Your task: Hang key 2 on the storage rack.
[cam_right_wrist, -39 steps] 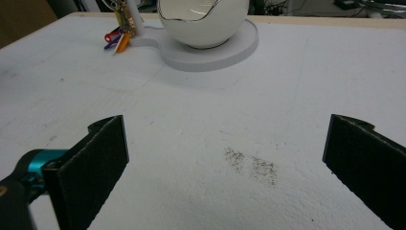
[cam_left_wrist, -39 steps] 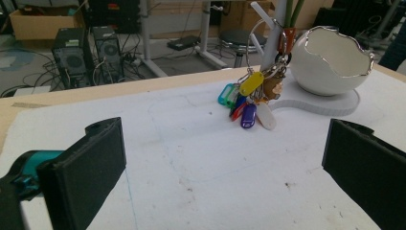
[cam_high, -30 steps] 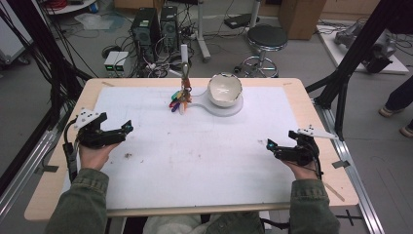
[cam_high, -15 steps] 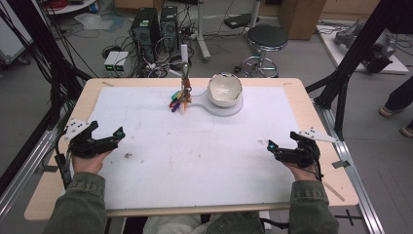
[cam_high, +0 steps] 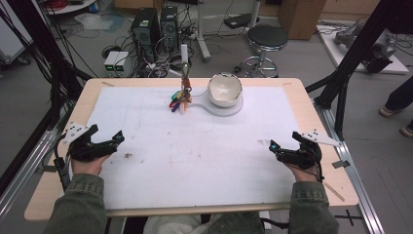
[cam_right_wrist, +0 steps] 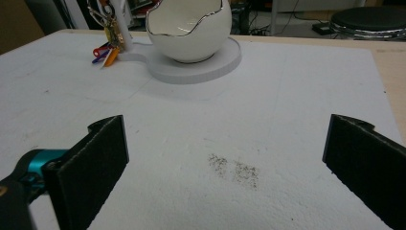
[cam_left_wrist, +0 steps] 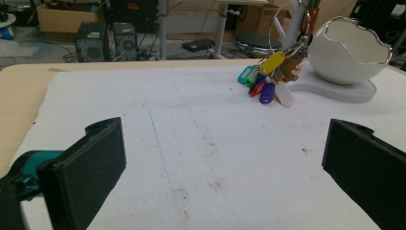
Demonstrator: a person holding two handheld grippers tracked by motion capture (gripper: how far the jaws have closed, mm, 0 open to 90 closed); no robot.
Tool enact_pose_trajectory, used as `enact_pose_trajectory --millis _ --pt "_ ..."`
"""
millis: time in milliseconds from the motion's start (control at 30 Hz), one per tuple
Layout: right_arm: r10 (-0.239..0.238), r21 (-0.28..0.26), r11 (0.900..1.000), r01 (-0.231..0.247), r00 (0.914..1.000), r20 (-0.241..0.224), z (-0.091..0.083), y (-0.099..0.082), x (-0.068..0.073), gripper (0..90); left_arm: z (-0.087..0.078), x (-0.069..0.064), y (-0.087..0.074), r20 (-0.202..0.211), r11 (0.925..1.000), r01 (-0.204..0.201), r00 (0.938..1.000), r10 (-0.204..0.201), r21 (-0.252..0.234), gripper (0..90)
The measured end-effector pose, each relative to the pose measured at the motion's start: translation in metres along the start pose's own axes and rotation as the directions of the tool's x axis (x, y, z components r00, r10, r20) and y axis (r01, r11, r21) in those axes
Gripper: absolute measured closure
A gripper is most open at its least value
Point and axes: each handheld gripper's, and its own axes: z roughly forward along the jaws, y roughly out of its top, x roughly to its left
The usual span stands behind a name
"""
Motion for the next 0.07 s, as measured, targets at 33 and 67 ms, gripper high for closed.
enact_pose_trajectory --millis 33,67 --pt "0.000 0.001 1.0000 0.000 1.0000 0.001 -0.0001 -0.0001 -0.0001 0.9 -0.0001 0.0001 0.0000 0.001 1.0000 0.001 1.0000 -0.001 -0.002 1.7" --pt "0.001 0.000 1.0000 -0.001 1.0000 0.001 -0.0003 -0.0003 -0.0003 0.9 0.0000 0.0002 0.0000 0.002 1.0000 0.001 1.0000 -0.001 -0.002 1.7"
